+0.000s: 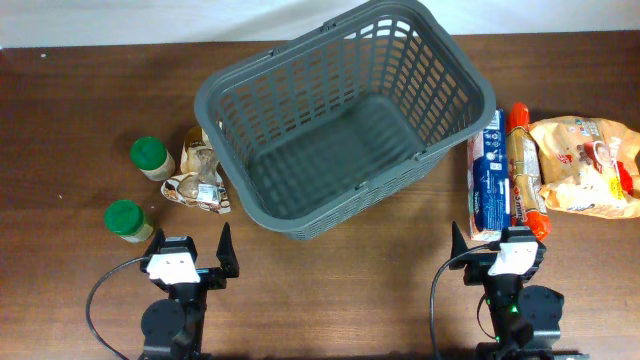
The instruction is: Pack container
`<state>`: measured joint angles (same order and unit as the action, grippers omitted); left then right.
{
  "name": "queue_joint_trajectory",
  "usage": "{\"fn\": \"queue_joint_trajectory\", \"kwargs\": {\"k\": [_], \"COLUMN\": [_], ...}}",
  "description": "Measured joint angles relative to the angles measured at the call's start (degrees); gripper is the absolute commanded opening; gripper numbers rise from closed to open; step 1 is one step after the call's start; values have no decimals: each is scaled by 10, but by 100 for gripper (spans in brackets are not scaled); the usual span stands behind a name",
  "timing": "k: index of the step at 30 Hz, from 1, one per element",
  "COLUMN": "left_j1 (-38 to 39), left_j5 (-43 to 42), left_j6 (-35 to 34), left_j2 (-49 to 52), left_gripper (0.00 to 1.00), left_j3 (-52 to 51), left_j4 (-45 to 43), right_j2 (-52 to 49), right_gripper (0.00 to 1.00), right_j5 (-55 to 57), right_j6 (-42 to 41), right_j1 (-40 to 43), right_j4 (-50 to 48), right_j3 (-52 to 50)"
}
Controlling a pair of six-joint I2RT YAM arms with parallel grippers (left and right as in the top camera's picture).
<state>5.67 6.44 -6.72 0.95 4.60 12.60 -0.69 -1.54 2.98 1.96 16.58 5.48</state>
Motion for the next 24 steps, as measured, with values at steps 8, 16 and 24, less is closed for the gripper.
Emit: {"fn": "queue_joint_trajectory", "kwargs": {"k": [8, 16, 24], "left_j1": [0, 0, 0], "left_j5": [0, 0, -12], "left_j6": [0, 0, 0], "left_j2": [0, 0, 0], "left_gripper": [99, 99, 99], "left_j3": [0, 0, 0], "left_j4": [0, 0, -13], "right_j2": [0, 0, 0], "right_gripper": [99, 99, 99], "right_j5": [0, 0, -74], "right_j6": [0, 0, 1], "right_j1": [0, 0, 0], "right_j4": [0, 0, 28], "right_j3": [0, 0, 9]}}
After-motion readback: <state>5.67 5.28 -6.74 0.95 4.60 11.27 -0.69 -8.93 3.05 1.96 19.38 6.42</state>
